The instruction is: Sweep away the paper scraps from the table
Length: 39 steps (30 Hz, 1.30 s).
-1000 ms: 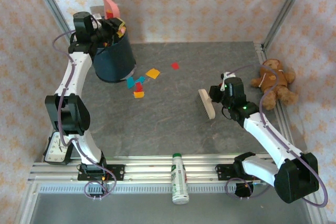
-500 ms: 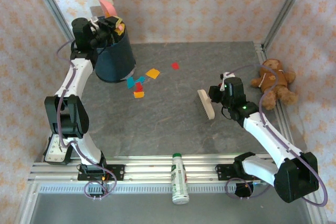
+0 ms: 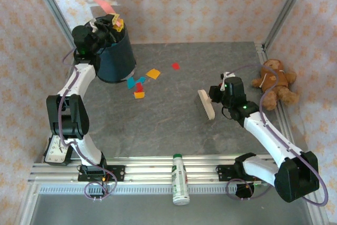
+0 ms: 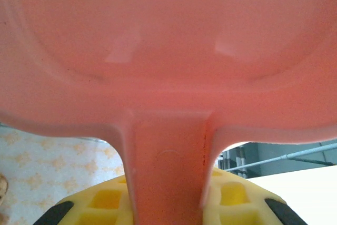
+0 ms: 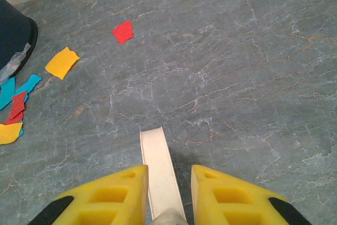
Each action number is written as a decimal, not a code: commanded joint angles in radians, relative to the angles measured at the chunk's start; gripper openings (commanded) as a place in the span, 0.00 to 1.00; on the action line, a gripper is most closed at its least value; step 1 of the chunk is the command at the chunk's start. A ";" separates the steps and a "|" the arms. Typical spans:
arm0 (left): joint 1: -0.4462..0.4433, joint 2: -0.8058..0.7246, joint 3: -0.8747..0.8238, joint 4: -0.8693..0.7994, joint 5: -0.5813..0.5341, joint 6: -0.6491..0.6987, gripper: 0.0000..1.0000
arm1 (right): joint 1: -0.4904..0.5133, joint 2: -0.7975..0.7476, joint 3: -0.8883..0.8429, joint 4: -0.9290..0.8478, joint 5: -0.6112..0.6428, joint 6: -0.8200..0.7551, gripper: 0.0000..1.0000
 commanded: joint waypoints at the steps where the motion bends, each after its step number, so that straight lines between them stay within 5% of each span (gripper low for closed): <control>1: 0.008 -0.064 -0.004 0.082 -0.016 -0.012 0.00 | 0.008 0.000 0.032 -0.015 0.033 0.023 0.00; 5: 0.009 -0.086 0.022 -0.019 0.028 0.097 0.00 | 0.009 -0.019 0.028 0.003 0.035 0.044 0.00; 11: 0.003 -0.180 0.094 -0.571 0.058 0.598 0.00 | 0.009 -0.017 0.026 0.109 -0.011 0.148 0.00; 16: -0.004 -0.206 0.163 -0.850 0.070 0.882 0.00 | 0.009 0.052 0.080 0.183 -0.117 0.222 0.00; 23: -0.029 -0.228 0.342 -1.366 -0.098 1.401 0.00 | 0.034 0.224 0.217 0.247 -0.292 0.295 0.00; 31: -0.057 -0.310 0.257 -1.414 -0.267 1.630 0.00 | 0.129 0.512 0.466 0.296 -0.406 0.361 0.00; 39: -0.095 -0.377 0.149 -1.349 -0.362 1.724 0.00 | 0.198 0.819 0.764 0.255 -0.450 0.435 0.00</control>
